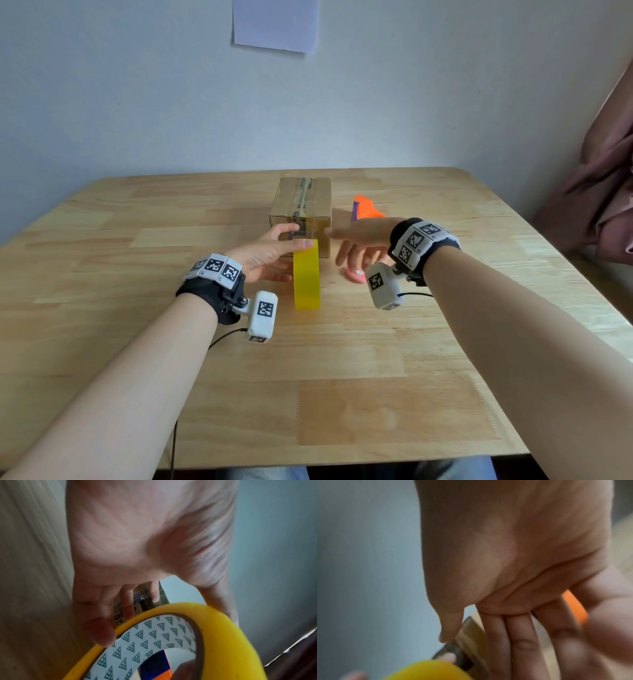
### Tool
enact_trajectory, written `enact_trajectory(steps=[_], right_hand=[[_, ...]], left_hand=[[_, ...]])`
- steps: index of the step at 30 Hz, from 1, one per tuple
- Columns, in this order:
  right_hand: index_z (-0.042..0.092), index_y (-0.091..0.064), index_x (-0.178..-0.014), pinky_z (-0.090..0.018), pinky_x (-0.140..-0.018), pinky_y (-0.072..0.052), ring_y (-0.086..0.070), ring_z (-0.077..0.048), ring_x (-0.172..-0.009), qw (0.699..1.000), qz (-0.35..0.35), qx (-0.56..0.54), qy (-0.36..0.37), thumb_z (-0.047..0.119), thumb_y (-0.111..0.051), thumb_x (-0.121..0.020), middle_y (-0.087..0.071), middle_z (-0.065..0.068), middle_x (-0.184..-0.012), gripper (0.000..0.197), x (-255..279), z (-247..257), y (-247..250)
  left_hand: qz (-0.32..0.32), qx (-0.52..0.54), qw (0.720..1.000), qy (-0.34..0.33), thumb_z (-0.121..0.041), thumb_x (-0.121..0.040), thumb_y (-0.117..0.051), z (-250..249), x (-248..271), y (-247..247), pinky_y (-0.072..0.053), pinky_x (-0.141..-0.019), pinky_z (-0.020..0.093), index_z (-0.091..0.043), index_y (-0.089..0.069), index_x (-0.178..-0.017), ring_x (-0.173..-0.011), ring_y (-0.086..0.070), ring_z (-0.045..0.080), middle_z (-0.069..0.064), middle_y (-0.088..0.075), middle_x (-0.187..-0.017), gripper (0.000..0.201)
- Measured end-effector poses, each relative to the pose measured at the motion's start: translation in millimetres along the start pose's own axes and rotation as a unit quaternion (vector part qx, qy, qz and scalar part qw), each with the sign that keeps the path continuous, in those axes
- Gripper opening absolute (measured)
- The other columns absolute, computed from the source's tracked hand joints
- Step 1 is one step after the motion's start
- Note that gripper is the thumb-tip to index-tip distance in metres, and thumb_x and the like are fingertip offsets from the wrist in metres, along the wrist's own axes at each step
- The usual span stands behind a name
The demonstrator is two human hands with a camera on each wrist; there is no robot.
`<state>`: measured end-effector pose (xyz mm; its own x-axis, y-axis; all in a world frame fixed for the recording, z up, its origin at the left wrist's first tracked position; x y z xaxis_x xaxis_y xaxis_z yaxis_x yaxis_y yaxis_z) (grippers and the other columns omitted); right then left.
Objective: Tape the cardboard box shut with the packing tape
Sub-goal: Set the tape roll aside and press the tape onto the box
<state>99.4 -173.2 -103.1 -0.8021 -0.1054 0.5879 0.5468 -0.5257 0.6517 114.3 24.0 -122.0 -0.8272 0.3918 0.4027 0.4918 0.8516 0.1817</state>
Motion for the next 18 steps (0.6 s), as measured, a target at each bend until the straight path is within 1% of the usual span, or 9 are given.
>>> enact_trajectory(steps=[2, 5, 7, 9, 11, 13, 14, 16, 18], right_hand=[[0.018, -0.084, -0.094, -0.05, -0.102, -0.046, -0.069, -0.027, -0.091, 0.993, 0.067, -0.094, 0.026, 0.084, -0.036, -0.087, -0.081, -0.004, -0.098, 0.082, 4, 14, -14], [0.007, -0.075, -0.097, -0.035, -0.073, -0.059, -0.073, -0.02, -0.076, 0.977, 0.067, -0.183, 0.083, 0.056, -0.051, -0.101, -0.079, -0.007, -0.088, 0.056, 11, 32, -19], [0.007, -0.073, -0.098, -0.032, -0.071, -0.059, -0.073, -0.02, -0.079, 0.976, 0.065, -0.184, 0.096, 0.045, -0.056, -0.102, -0.079, -0.006, -0.084, 0.042, 13, 37, -20], [0.009, -0.074, -0.092, -0.034, -0.075, -0.057, -0.072, -0.021, -0.082, 0.978, 0.075, -0.18, 0.073, 0.045, -0.06, -0.099, -0.079, -0.005, -0.082, 0.04, 15, 35, -21], [0.013, -0.078, -0.081, -0.045, -0.095, -0.052, -0.069, -0.022, -0.087, 0.982, 0.067, -0.167, 0.057, 0.05, -0.069, -0.09, -0.079, -0.003, -0.078, 0.039, 16, 31, -19], [0.018, -0.08, -0.075, -0.055, -0.114, -0.036, -0.065, -0.023, -0.087, 0.985, 0.035, -0.167, 0.039, 0.055, -0.079, -0.072, -0.077, 0.001, -0.072, 0.037, 15, 21, -9], [0.018, -0.078, -0.079, -0.057, -0.117, -0.033, -0.063, -0.024, -0.085, 0.984, 0.012, -0.176, 0.033, 0.056, -0.082, -0.063, -0.076, 0.002, -0.069, 0.041, 17, 17, -2], [0.016, -0.075, -0.086, -0.057, -0.116, -0.036, -0.064, -0.027, -0.089, 0.985, -0.03, -0.169, 0.013, 0.057, -0.084, -0.054, -0.077, 0.001, -0.071, 0.053, 22, 5, 16], [0.015, -0.073, -0.086, -0.047, -0.105, -0.048, -0.065, -0.027, -0.092, 0.988, -0.076, -0.137, -0.012, 0.058, -0.081, -0.062, -0.076, 0.002, -0.073, 0.05, 38, -9, 34]], left_hand=[[-0.003, 0.001, 1.0, 0.002, -0.053, -0.053, -0.096, 1, -1, 0, -0.06, -0.07, 0.037, -0.039, -0.044, -0.146, -0.112, -0.064, 0.034, 0.014, -0.065, -0.133, 0.108], [-0.002, 0.007, 1.0, -0.001, -0.06, -0.044, -0.097, -1, 2, 0, -0.061, -0.072, 0.037, -0.039, -0.044, -0.145, -0.113, -0.066, 0.034, 0.013, -0.066, -0.134, 0.117], [0.0, 0.008, 1.0, -0.005, -0.065, -0.03, -0.097, -2, 4, -1, -0.061, -0.072, 0.037, -0.039, -0.044, -0.145, -0.113, -0.067, 0.033, 0.011, -0.067, -0.131, 0.128], [-0.005, 0.015, 1.0, -0.004, -0.07, -0.033, -0.094, -2, 5, 0, -0.061, -0.075, 0.041, -0.037, -0.044, -0.147, -0.118, -0.065, 0.037, 0.01, -0.065, -0.134, 0.128], [-0.013, 0.042, 0.999, 0.004, -0.076, -0.048, -0.086, -2, 5, -1, -0.061, -0.079, 0.046, -0.032, -0.046, -0.146, -0.118, -0.066, 0.038, 0.011, -0.064, -0.137, 0.115], [-0.031, 0.091, 0.995, 0.011, -0.071, -0.071, -0.075, -5, 3, -3, -0.06, -0.08, 0.046, -0.027, -0.054, -0.138, -0.108, -0.067, 0.036, 0.011, -0.067, -0.133, 0.083], [-0.055, 0.112, 0.992, 0.012, -0.065, -0.081, -0.07, -5, 2, -2, -0.059, -0.082, 0.046, -0.025, -0.059, -0.133, -0.104, -0.067, 0.034, 0.01, -0.069, -0.128, 0.067], [-0.11, 0.135, 0.985, 0.012, -0.055, -0.091, -0.069, -3, -3, 0, -0.058, -0.09, 0.046, -0.023, -0.066, -0.125, -0.105, -0.069, 0.029, 0.004, -0.073, -0.118, 0.047], [-0.15, 0.156, 0.976, 0.012, -0.048, -0.092, -0.072, -1, -7, -1, -0.058, -0.092, 0.045, -0.022, -0.07, -0.118, -0.11, -0.07, 0.027, -0.001, -0.076, -0.113, 0.037]])
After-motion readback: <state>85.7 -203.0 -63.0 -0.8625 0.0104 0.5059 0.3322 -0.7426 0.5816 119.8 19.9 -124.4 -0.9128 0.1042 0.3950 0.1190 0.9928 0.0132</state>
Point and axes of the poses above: each hand's wrist, its own x-axis away from the middle knuckle, its own y-axis out of the back of the hand, z = x × y, the point moved 7 cm from there along -x, towards the middle knuckle
